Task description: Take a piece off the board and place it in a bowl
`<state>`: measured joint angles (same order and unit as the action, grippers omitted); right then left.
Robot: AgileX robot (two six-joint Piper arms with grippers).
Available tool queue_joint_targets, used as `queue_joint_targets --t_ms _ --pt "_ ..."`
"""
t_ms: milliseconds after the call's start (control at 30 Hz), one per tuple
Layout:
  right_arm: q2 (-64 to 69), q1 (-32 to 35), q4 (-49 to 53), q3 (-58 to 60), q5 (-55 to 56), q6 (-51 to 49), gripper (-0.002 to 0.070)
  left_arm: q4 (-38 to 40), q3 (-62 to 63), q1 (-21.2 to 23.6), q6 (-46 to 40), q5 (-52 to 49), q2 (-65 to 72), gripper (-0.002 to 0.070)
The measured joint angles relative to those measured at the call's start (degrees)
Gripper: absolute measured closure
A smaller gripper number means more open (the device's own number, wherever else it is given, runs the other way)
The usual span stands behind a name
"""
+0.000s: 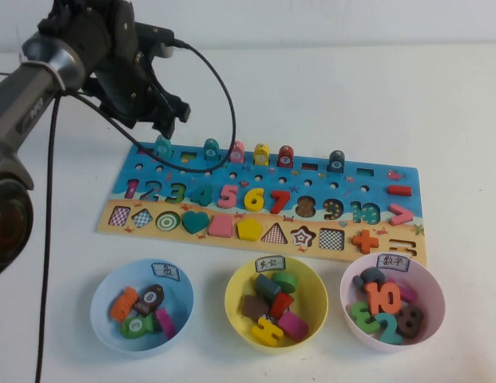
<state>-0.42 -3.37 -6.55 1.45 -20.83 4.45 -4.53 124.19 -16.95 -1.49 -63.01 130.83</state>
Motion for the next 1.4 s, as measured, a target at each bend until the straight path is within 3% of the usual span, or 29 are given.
queue_joint_targets --t_ms 467,733,1167,1400 --pt "0.0 0.0 0.0 0.0 0.0 0.0 0.0694 1.5 0.0 0.0 0.0 5.0 5.4 0.031" --pt "0.0 0.0 0.0 0.0 0.0 0.0 0.0694 3.0 0.0 0.0 -0.7 6.0 5.7 0.0481" --pt "0.0 0.0 0.0 0.0 0.0 0.0 0.0694 3.5 0.4 0.2 -0.7 5.3 5.7 0.0481" --pt "0.0 0.0 0.0 0.0 0.0 0.0 0.0694 3.6 5.6 0.2 -0.7 -0.3 6.1 0.0481"
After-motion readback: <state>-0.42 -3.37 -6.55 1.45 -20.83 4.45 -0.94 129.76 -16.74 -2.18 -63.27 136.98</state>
